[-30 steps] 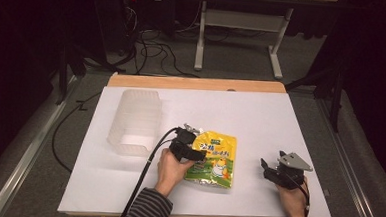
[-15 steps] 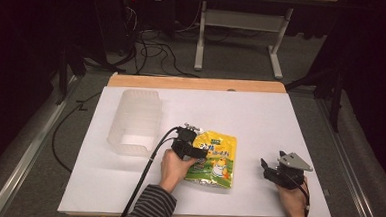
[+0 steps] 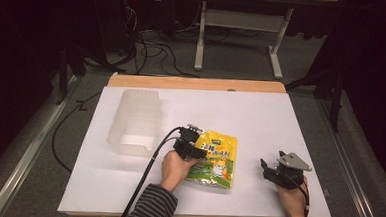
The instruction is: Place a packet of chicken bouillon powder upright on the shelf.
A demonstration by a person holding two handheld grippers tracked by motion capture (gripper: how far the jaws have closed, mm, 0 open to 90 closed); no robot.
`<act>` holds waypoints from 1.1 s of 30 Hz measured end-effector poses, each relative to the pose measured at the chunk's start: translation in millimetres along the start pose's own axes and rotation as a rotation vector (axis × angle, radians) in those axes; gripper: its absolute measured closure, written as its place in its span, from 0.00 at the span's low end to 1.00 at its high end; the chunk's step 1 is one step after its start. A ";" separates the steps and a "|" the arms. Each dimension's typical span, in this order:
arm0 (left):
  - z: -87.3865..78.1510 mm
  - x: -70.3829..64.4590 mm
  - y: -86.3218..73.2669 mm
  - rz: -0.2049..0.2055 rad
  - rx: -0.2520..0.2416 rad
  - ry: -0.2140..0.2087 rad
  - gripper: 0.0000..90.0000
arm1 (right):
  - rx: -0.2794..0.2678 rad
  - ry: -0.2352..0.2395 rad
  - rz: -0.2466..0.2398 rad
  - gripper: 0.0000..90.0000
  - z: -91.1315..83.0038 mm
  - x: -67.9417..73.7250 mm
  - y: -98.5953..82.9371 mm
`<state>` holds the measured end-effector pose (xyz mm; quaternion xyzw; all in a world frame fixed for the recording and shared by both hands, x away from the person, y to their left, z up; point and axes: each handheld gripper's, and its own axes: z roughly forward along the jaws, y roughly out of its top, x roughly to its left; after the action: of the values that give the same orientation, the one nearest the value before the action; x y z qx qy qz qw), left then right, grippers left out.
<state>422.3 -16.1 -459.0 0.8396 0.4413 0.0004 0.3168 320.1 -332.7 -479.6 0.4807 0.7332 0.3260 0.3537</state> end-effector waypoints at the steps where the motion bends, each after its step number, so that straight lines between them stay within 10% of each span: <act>1: 0.0 0.0 0.0 0.000 0.000 0.000 0.71 | 0.000 0.001 0.003 0.30 0.1 0.1 -0.1; 17: -4.6 -6.2 -0.6 0.086 -0.011 0.000 1.00 | 0.000 0.003 0.003 0.30 -0.2 -0.1 -0.1; 33: -60.4 -37.6 1.8 0.243 -0.224 -0.023 1.00 | -0.001 0.003 0.000 0.30 0.1 -0.1 0.0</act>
<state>383.8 -12.6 -399.2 0.8462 0.3300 0.0782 0.4111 320.1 -332.8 -479.6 0.4803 0.7333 0.3272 0.3529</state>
